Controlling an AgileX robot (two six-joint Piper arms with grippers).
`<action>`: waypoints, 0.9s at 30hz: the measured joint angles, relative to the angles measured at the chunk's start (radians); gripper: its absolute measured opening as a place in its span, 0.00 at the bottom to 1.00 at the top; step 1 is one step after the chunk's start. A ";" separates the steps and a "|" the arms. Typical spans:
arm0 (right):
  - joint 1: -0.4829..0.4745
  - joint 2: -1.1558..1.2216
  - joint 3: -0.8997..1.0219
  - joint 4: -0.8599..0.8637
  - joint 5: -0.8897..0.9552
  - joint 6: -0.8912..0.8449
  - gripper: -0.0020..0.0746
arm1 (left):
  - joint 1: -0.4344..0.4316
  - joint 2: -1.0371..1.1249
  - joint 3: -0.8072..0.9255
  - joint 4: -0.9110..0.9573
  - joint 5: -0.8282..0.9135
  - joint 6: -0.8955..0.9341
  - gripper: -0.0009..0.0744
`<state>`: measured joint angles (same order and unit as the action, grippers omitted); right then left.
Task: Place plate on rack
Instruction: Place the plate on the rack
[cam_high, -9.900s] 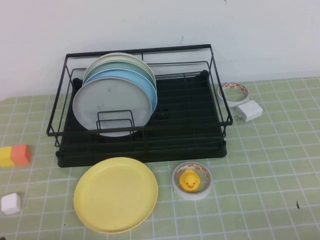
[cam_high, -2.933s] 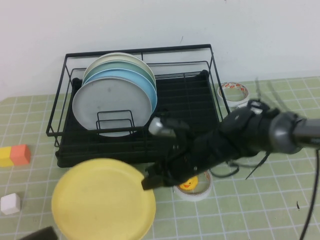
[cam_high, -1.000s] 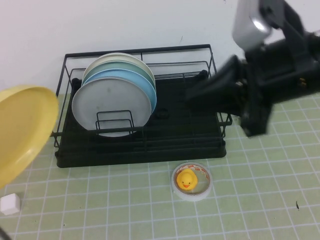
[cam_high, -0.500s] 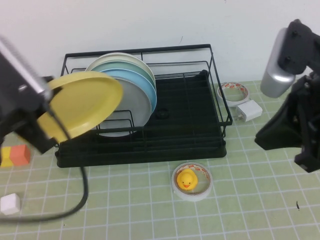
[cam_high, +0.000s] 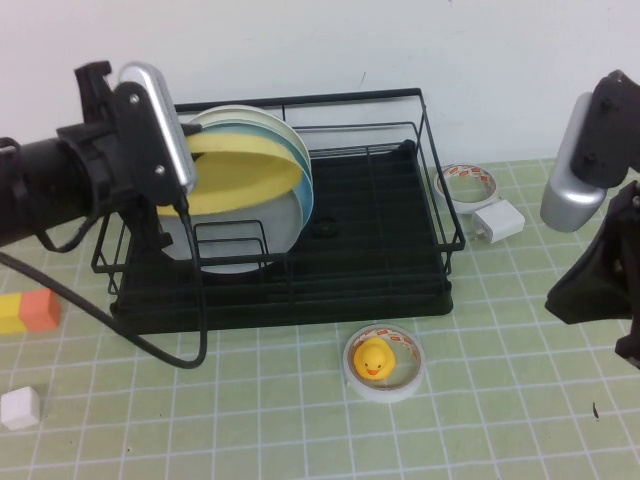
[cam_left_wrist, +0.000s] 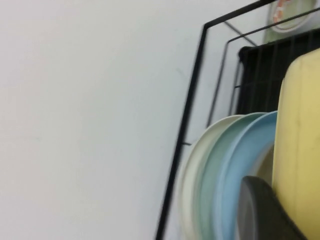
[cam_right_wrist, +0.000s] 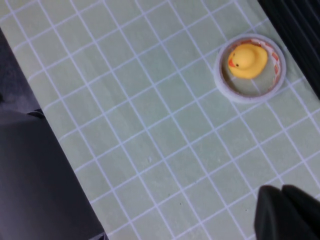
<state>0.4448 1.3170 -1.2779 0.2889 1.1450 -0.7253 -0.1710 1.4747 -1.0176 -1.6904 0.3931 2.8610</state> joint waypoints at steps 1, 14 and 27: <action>0.000 0.000 0.000 -0.004 0.000 0.002 0.03 | 0.000 0.014 0.000 -0.003 0.007 0.012 0.13; 0.000 -0.001 0.000 -0.030 0.000 0.006 0.03 | 0.000 0.153 -0.045 -0.007 0.025 0.082 0.13; 0.000 -0.002 0.000 -0.032 0.019 0.027 0.03 | -0.001 0.174 -0.063 -0.007 0.008 -0.015 0.64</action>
<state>0.4448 1.3145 -1.2779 0.2569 1.1639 -0.6984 -0.1717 1.6484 -1.0809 -1.6971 0.4010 2.8457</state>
